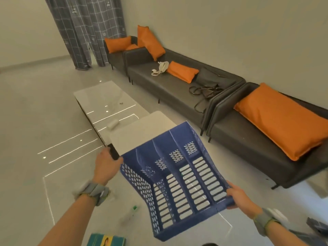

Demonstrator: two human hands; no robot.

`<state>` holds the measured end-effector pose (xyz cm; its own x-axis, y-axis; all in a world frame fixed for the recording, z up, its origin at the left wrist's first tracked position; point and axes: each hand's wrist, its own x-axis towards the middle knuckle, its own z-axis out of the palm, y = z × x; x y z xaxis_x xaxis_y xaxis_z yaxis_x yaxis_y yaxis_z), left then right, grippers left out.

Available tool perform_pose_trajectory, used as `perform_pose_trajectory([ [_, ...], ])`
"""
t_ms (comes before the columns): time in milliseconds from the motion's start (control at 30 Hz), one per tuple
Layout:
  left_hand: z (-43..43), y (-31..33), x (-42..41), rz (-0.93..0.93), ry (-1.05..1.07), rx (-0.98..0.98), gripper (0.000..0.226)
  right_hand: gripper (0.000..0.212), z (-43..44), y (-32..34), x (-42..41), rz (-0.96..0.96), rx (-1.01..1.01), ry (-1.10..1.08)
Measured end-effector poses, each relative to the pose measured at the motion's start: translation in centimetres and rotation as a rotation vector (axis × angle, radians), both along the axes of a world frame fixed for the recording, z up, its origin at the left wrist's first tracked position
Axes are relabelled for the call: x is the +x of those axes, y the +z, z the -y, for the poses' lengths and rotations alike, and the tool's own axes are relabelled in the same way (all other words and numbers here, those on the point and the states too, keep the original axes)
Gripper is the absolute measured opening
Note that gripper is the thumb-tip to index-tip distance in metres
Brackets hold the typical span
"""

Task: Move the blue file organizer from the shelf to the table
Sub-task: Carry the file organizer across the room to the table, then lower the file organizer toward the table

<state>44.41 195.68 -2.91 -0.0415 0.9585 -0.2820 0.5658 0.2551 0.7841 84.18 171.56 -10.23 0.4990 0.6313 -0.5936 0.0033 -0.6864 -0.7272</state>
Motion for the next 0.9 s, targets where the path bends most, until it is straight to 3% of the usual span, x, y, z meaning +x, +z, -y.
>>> perform_pose_trajectory([
  [33,-1.7,-0.9,0.9,-0.041,-0.016,-0.122,0.062,0.051,-1.6,-0.4,1.0,-0.013,0.002,-0.009],
  [100,-5.2,-3.1,3.4,0.059,-0.035,-0.455,0.04,0.049,-5.6,-1.7,3.6,-0.036,0.0,0.003],
  [167,-8.3,-4.6,5.9,0.139,0.006,-0.601,0.032,0.045,-10.1,-2.7,6.1,-0.075,-0.001,0.049],
  [300,-14.0,-5.4,9.7,0.133,0.021,-0.546,0.03,0.037,-18.5,-4.6,9.8,-0.104,-0.038,0.106],
  [467,-23.4,-5.0,15.8,0.122,0.1,-0.427,0.027,0.035,-33.0,-4.6,16.0,0.215,-0.134,0.453],
  [567,-27.0,-5.6,18.0,0.05,0.127,-0.367,0.024,0.037,-41.2,-3.4,17.6,0.278,-0.13,0.59],
  [667,-29.6,-6.3,19.2,0.043,0.197,-0.309,0.037,0.038,-47.6,-2.1,16.4,0.096,-0.049,0.479],
  [733,-33.1,-7.2,19.5,0.051,0.187,-0.303,0.031,0.042,-53.3,-2.0,15.3,-0.065,-0.009,0.42],
  [900,-40.6,-10.2,19.6,0.067,0.163,-0.255,0.026,0.055,-64.2,-3.0,13.9,-0.04,0.049,0.381],
])
